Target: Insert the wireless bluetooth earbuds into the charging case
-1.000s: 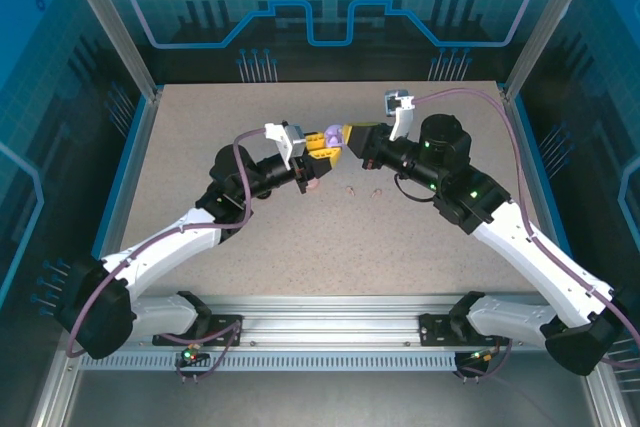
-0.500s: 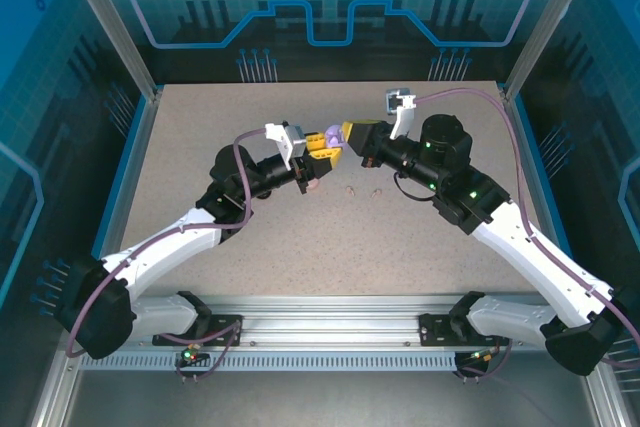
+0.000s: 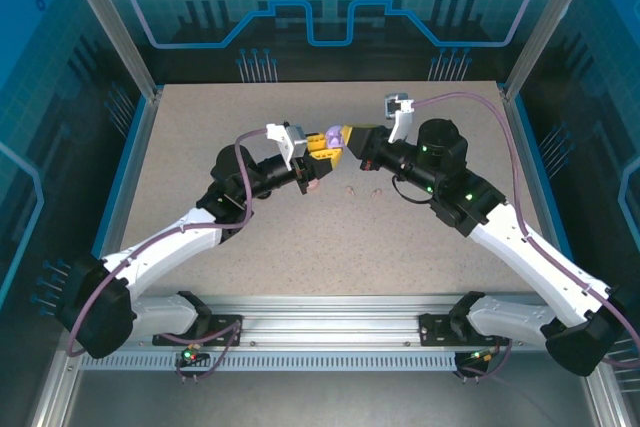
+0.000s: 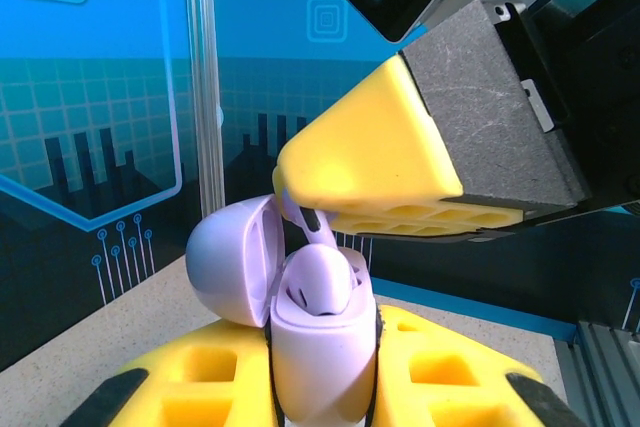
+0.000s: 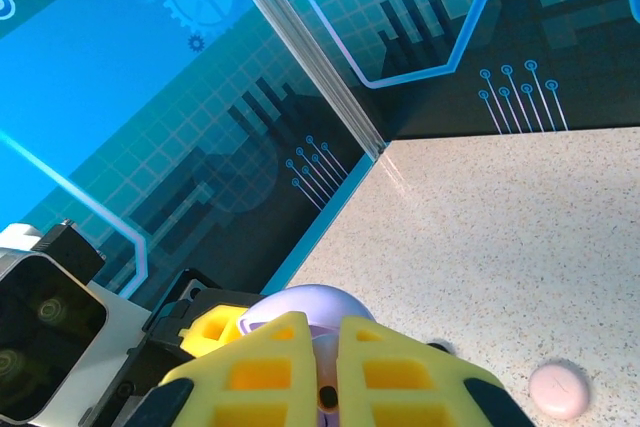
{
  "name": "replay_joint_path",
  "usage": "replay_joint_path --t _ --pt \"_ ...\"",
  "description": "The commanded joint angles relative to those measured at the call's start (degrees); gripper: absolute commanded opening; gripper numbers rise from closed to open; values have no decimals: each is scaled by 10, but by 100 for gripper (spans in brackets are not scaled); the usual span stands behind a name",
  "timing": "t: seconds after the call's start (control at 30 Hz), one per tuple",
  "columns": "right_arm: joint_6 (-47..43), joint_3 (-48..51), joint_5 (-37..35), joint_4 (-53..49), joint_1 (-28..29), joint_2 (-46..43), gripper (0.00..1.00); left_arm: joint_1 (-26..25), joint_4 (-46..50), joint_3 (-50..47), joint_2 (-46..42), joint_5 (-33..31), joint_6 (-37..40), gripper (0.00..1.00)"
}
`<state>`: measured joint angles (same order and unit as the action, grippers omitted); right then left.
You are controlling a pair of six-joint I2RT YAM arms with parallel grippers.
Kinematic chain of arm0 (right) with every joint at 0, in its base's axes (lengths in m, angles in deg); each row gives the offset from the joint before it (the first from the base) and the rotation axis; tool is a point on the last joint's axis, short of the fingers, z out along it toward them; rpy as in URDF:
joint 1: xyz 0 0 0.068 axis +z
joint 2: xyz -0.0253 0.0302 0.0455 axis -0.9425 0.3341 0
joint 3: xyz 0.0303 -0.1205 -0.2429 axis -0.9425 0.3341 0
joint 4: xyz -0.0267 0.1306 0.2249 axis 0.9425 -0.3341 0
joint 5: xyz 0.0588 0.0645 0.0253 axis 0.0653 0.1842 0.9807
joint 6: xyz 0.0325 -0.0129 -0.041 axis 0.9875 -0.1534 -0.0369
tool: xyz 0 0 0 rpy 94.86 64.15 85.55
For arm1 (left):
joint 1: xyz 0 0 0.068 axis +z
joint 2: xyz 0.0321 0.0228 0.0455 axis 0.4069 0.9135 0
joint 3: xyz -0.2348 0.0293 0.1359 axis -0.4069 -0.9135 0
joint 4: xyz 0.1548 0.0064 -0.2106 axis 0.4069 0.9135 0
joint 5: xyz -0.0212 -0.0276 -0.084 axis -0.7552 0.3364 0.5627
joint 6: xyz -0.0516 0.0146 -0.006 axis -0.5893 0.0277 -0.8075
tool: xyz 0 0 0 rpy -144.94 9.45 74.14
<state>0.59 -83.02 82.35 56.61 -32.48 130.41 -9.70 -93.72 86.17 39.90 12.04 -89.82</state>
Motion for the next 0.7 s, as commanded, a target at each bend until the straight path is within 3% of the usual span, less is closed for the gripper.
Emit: replay_joint_path --t 0.0,0.5,0.6,0.67 --pt "-7 16 8 5 12 -9 10 -3 -32 21 0 -5 1 0" --pt "-36 27 8 9 26 -17 16 -3 -36 25 8 -11 -4 0" --pt "-35 17 -1 1 27 -11 24 -3 -35 26 9 -12 -4 0" --pt "-35 3 -6 -6 26 -7 38 -4 -35 27 11 -10 -5 0"
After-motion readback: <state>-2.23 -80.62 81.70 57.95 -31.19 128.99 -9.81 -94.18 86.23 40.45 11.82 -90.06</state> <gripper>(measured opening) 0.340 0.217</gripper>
